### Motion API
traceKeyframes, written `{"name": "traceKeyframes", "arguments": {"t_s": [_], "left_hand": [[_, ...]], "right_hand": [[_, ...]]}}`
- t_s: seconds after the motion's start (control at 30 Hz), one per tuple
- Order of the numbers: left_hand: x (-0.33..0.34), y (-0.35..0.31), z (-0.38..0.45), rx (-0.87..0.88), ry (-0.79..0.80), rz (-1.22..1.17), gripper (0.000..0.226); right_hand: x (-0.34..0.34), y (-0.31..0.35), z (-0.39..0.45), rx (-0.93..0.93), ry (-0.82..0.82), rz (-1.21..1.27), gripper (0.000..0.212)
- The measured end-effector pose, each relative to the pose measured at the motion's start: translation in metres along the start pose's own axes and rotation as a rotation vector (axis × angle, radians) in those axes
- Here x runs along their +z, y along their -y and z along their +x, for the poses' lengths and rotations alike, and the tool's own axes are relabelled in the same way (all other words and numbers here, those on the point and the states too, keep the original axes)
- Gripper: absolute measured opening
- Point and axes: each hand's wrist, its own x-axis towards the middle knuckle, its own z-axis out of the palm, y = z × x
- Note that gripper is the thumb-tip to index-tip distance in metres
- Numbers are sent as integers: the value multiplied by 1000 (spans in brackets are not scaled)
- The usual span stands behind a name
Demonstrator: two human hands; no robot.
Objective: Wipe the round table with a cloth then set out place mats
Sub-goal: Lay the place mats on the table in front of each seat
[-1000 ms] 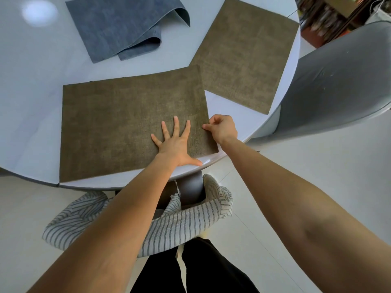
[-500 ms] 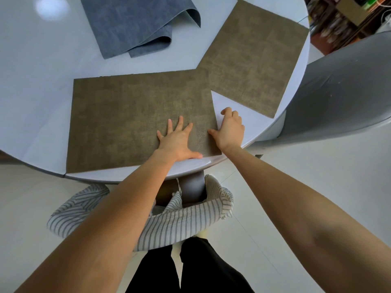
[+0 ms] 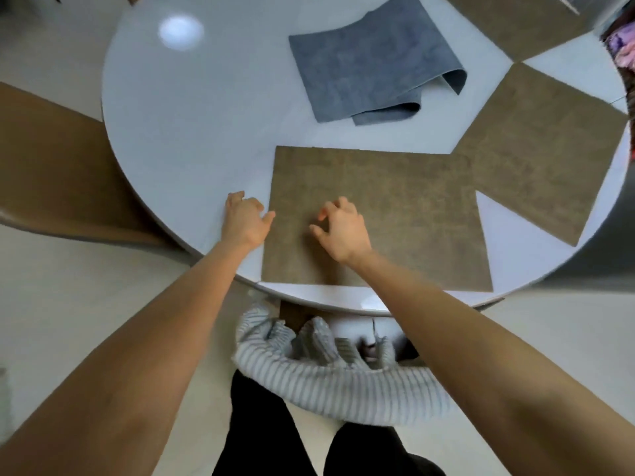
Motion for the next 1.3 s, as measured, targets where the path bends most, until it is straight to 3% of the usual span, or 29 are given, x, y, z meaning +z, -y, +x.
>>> {"name": "traceKeyframes", "arguments": {"t_s": [0.17,0.4,0.53,0.7,1.0,1.3], "left_hand": [[-16,19,46,-19,157,-186,39],[-13,25,74,-82,188,-72,50],[-13,16,76,-78,129,-161,46],[-18,16,76,-182,193,-284,63],[-5,22,80,-133,261,-58,48],[-3,15,77,-154,220,-176,26]], "right_hand": [[42,63,24,175,-32,-54,47],[75,88,16,352,-44,-7,61],[82,95,25,407,-87,12,72],[94,104,26,472,-111,43,73],[99,103,29,455,-107,50,74],[97,102,34,465,-126,51,71]]}}
